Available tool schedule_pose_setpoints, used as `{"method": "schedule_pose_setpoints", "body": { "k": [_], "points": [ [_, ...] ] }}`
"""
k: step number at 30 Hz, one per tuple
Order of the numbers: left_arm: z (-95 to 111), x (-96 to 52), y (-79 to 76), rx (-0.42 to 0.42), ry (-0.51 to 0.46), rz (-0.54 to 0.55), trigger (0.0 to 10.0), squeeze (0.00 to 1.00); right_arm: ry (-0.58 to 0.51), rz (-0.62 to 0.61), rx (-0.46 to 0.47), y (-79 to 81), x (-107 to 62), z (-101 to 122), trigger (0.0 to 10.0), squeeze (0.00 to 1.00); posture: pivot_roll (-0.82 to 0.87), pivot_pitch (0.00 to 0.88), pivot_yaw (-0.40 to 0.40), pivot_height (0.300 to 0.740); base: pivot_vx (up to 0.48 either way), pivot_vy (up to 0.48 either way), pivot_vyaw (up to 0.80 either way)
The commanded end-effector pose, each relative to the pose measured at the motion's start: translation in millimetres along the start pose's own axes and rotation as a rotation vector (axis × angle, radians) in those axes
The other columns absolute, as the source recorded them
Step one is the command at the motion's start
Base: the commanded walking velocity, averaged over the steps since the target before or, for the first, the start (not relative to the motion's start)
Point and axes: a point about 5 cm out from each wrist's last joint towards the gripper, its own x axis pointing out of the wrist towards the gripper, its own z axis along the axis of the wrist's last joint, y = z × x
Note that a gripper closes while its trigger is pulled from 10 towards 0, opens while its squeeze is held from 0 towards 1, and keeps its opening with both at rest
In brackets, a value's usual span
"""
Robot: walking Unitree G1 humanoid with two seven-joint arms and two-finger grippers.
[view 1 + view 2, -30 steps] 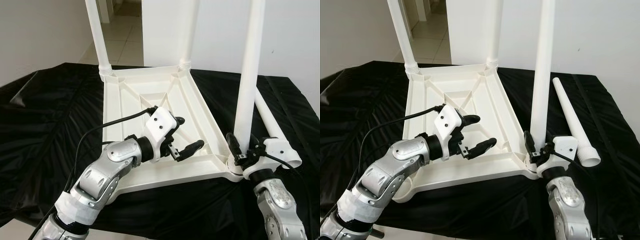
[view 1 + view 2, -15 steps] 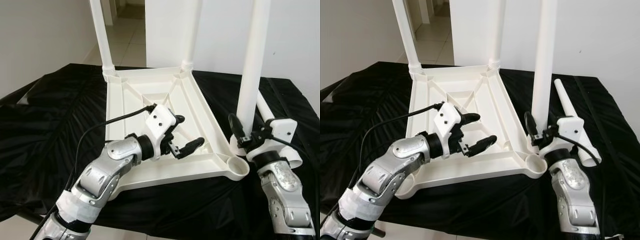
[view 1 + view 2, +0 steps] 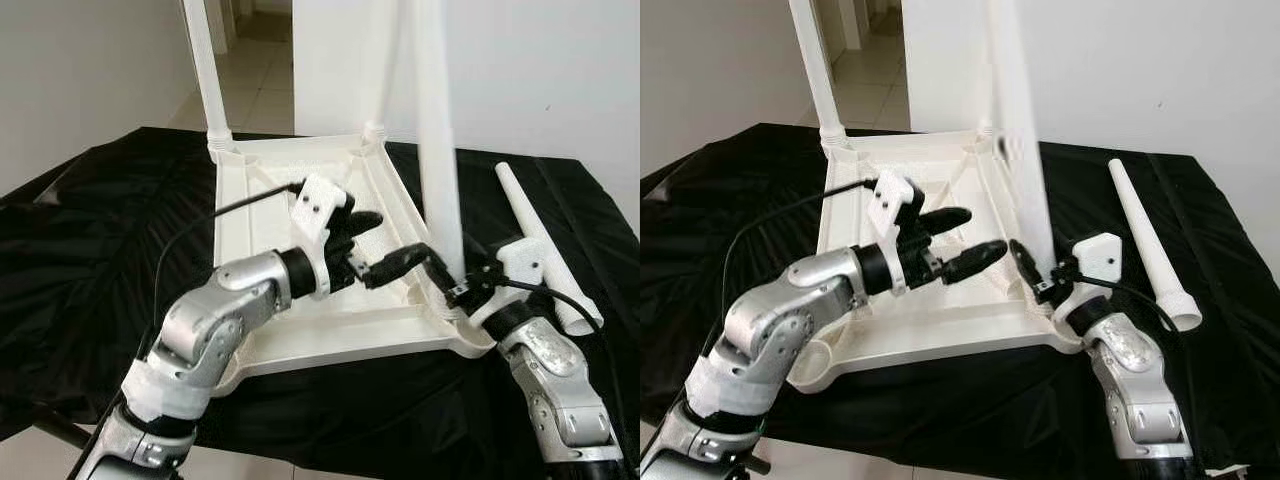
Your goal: Building children table
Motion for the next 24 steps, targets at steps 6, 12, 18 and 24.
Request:
{"method": "schedule_pose_setpoints", "body": {
  "k": [6, 12, 18, 24],
  "points": [
    [5, 8.1, -3.0, -0.053, 0.013, -0.118, 10.0, 0.00, -0.006, 0.119, -0.002, 9.8, 8.2, 2, 10.0, 0.00, -0.02, 0.039, -0.004, 0.740, 0.000, 0.000, 0.00],
    [5, 15.0, -1.1, -0.073, 0.045, -0.112, 10.0, 0.00, -0.016, 0.145, -0.008, 11.8, 11.2, 2, 10.0, 0.00, -0.02, 0.034, -0.002, 0.740, 0.000, 0.000, 0.00],
    [7, 18.8, 6.1, -0.082, 0.067, -0.080, 10.0, 0.00, -0.021, 0.154, -0.007, 13.3, 13.2, 1, 10.0, 0.00, -0.03, 0.030, 0.006, 0.740, 0.000, 0.000, 0.00],
    [9, 21.6, 14.1, -0.104, 0.060, -0.038, 10.0, 0.00, -0.029, 0.159, -0.012, 17.1, 15.3, 1, 10.0, 0.00, -0.03, 0.028, 0.009, 0.740, 0.000, 0.000, 0.00]
  ]
}}
